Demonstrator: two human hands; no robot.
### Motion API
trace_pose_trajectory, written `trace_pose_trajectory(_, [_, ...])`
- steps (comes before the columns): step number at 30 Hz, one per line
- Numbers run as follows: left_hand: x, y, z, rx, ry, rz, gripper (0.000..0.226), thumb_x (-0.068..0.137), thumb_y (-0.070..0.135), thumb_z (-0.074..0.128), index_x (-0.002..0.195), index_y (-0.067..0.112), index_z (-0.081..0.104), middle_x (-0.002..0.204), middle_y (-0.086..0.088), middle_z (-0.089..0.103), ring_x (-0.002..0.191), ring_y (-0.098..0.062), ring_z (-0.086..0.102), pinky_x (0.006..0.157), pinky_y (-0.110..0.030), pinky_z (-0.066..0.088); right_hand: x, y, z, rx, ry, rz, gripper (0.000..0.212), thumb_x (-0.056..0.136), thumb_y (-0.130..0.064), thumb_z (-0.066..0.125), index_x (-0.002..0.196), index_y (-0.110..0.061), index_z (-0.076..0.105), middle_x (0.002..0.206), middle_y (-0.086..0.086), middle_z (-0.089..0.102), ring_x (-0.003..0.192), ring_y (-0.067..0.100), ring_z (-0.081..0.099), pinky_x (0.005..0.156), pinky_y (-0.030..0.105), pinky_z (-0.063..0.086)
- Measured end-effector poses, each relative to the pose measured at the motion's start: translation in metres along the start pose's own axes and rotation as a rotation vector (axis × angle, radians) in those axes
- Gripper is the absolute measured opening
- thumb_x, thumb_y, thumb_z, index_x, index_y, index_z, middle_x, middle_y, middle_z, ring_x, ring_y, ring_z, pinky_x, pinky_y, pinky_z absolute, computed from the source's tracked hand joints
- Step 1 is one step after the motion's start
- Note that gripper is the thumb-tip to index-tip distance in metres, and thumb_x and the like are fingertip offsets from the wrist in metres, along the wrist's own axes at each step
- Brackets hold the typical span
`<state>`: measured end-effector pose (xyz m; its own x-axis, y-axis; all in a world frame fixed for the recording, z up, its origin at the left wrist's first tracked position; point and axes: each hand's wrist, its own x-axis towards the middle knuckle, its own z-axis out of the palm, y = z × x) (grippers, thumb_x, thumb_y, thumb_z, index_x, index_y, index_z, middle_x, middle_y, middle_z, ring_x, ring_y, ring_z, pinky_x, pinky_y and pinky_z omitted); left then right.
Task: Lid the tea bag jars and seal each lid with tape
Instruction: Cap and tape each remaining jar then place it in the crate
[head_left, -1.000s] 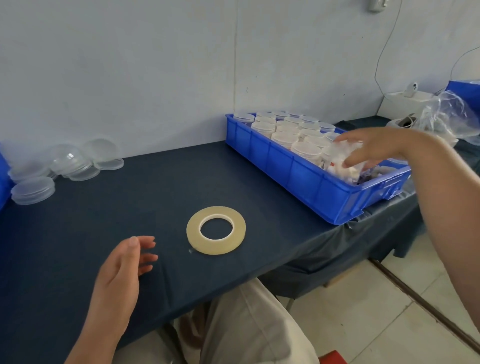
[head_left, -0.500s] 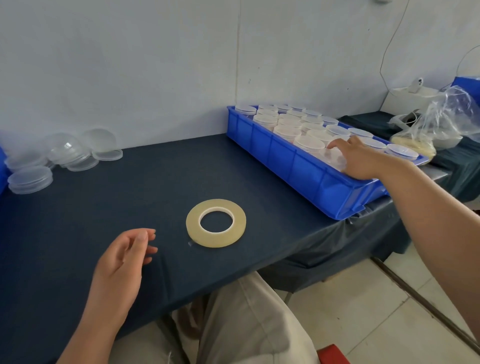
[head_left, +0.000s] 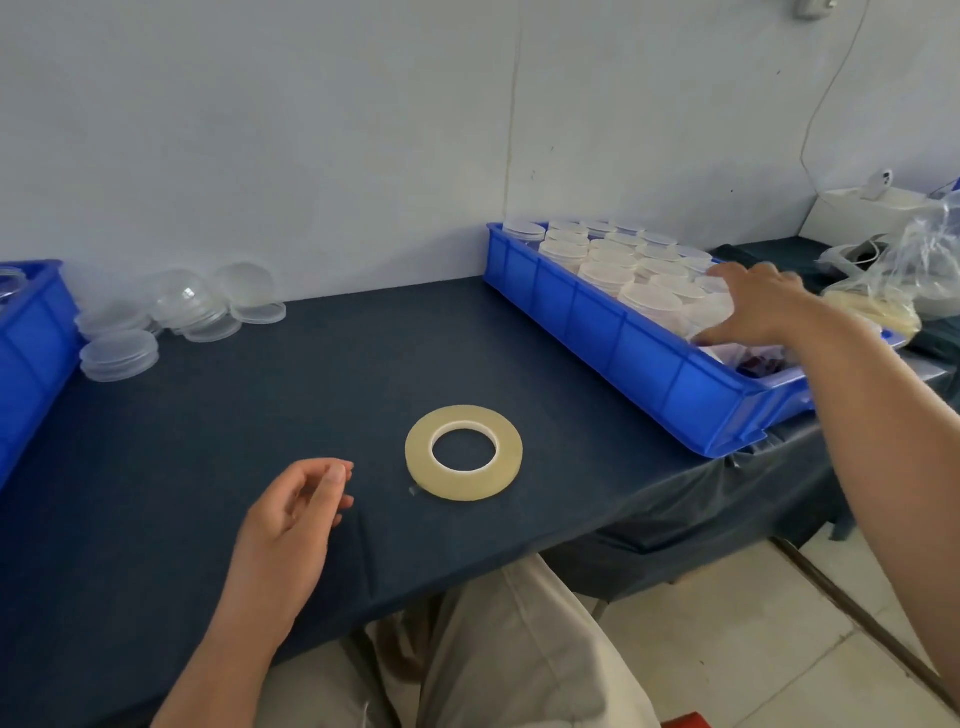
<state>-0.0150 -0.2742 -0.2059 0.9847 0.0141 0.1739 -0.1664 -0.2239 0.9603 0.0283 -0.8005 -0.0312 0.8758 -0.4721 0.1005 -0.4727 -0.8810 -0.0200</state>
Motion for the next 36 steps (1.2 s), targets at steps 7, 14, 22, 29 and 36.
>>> trace_pose_trajectory(7, [-0.003, 0.007, 0.004, 0.042, -0.048, -0.003, 0.016, 0.100, 0.054, 0.057, 0.102, 0.047, 0.071, 0.104, 0.019, 0.076, 0.094, -0.001, 0.073, 0.080, -0.025, 0.053, -0.101, -0.114, -0.027, 0.734, 0.386, -0.369, 0.024, 0.098, -0.040, 0.043, 0.089, -0.036, 0.065, 0.084, -0.012, 0.069, 0.071, 0.010, 0.062, 0.065, 0.033, 0.048])
trace_pose_trajectory(14, [-0.004, 0.010, 0.001, -0.020, -0.027, -0.023, 0.032, 0.092, 0.063, 0.054, 0.094, 0.039, 0.075, 0.085, 0.010, 0.075, 0.073, -0.001, 0.067, 0.069, -0.018, 0.052, -0.217, -0.241, 0.070, 0.746, 0.012, -0.750, 0.034, 0.101, -0.018, 0.047, 0.068, -0.027, 0.043, 0.063, -0.006, 0.052, 0.057, 0.016, 0.046, 0.053, 0.035, 0.040])
trace_pose_trajectory(22, [-0.025, 0.046, -0.035, 0.102, 0.048, 0.057, 0.021, 0.102, 0.049, 0.057, 0.094, 0.039, 0.073, 0.083, 0.015, 0.072, 0.071, 0.000, 0.064, 0.066, -0.017, 0.047, -0.250, -0.285, 0.138, 0.659, -0.201, -0.898, 0.028, 0.095, -0.021, 0.061, 0.069, -0.019, 0.053, 0.059, -0.006, 0.053, 0.060, 0.016, 0.052, 0.058, 0.031, 0.039])
trace_pose_trajectory(29, [-0.025, 0.170, -0.169, 0.904, -0.091, 0.228, 0.033, 0.091, 0.073, 0.041, 0.102, 0.053, 0.065, 0.099, 0.036, 0.068, 0.089, 0.011, 0.065, 0.076, -0.028, 0.053, -0.245, -0.285, 0.139, 0.675, -0.256, -0.900, 0.034, 0.102, -0.021, 0.057, 0.069, -0.028, 0.051, 0.065, -0.013, 0.056, 0.059, 0.010, 0.054, 0.059, 0.019, 0.040])
trace_pose_trajectory(36, [0.051, 0.182, -0.338, 1.573, -0.099, -0.618, 0.038, 0.105, 0.038, 0.063, 0.132, 0.010, 0.069, 0.133, -0.009, 0.066, 0.118, -0.031, 0.063, 0.108, -0.045, 0.049, -0.249, -0.285, 0.138, 0.621, -0.191, -0.907, 0.026, 0.101, -0.021, 0.062, 0.076, -0.026, 0.063, 0.064, -0.006, 0.060, 0.062, 0.017, 0.059, 0.056, 0.032, 0.045])
